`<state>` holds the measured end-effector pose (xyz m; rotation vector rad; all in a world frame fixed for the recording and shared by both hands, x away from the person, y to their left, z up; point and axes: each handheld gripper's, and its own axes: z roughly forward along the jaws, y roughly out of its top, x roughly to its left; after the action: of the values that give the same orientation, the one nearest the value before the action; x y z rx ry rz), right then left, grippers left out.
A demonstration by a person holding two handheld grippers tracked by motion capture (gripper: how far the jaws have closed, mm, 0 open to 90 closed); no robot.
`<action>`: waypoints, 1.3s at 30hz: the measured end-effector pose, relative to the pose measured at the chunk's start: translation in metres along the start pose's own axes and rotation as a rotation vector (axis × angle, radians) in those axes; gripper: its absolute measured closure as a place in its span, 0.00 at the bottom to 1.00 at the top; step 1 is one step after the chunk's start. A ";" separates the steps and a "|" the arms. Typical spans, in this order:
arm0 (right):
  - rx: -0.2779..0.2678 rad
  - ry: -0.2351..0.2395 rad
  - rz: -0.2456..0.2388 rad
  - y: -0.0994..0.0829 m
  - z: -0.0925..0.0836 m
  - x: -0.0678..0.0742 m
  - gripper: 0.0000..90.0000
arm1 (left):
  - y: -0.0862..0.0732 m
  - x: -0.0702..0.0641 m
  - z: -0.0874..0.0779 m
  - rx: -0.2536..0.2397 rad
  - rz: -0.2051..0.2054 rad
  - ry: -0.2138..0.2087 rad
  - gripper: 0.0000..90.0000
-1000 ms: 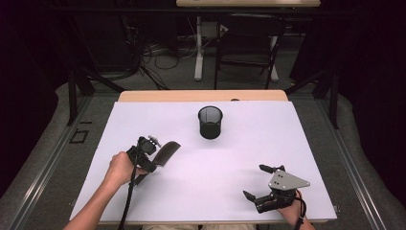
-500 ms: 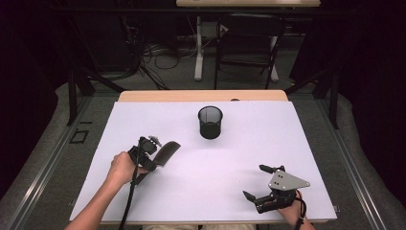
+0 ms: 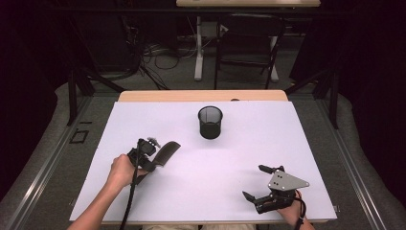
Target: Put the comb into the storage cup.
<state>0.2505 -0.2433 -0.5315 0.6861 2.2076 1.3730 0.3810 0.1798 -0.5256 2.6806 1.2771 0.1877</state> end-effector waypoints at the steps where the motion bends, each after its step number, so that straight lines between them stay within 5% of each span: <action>1: -0.001 0.001 0.001 0.000 0.000 0.000 0.00 | -0.001 0.000 0.000 -0.002 -0.008 -0.004 0.80; 13: -0.001 0.001 -0.002 0.000 0.000 0.000 0.00 | -0.003 0.001 -0.001 -0.020 0.004 -0.016 0.81; 39: -0.012 -0.018 0.004 0.000 -0.001 -0.002 0.00 | -0.023 0.004 -0.034 -0.296 0.008 -0.037 0.80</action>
<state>0.2511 -0.2453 -0.5312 0.6958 2.1836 1.3761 0.3597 0.2001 -0.4970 2.4272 1.1286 0.3005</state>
